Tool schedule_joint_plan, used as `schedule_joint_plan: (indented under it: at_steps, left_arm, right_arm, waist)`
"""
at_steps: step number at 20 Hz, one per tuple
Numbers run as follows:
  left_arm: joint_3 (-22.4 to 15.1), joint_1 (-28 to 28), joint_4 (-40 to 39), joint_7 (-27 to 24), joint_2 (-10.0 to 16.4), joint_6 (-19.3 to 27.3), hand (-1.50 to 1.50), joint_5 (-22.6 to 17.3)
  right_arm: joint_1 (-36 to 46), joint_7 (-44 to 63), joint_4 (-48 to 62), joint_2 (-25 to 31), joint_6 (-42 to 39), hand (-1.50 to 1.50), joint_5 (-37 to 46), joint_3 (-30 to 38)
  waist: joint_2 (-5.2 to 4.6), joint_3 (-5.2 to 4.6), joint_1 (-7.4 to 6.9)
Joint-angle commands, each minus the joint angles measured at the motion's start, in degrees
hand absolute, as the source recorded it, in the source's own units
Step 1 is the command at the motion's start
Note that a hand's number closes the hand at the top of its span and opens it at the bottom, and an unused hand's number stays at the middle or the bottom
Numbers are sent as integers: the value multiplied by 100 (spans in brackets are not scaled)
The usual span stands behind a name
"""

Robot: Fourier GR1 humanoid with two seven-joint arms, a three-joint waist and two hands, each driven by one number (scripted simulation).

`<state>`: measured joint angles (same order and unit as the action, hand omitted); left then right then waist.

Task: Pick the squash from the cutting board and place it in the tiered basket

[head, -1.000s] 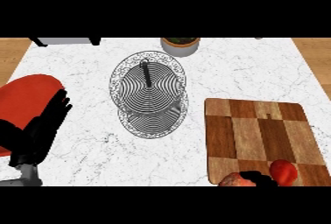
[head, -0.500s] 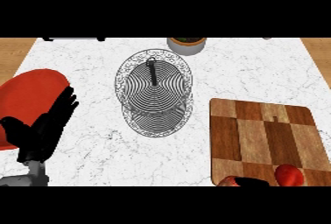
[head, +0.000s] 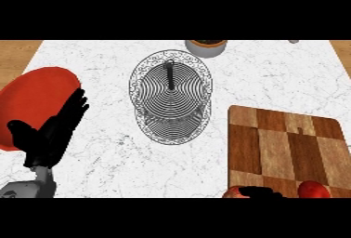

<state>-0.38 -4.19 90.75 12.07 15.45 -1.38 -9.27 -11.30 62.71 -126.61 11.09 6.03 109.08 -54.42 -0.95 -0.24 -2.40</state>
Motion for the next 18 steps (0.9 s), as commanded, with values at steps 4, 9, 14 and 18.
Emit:
schedule_joint_plan:
  at_steps: [4, 9, 14, 18]
  left_arm:
    - [-33, -76, 20, -22, 11, -35, 0, 34]
    - [-70, -142, 24, 87, -80, 51, 0, 38]
    - [-28, -307, -83, -6, -13, -17, 0, 56]
    - [-129, -271, -35, 66, -51, -56, 0, 65]
  right_arm:
    - [615, 887, 17, -1052, -150, 150, -657, 278]
    - [629, 990, 47, -1053, -112, 150, -1008, 388]
    - [774, 1062, 187, -1056, -97, 150, -1277, 642]
    - [1392, 1235, 772, -1076, -95, 150, -1583, 1082]
  waist:
    - [-58, 3, -138]
    - [-60, 5, -161]
    - [-78, -2, -138]
    - [-63, 4, -228]
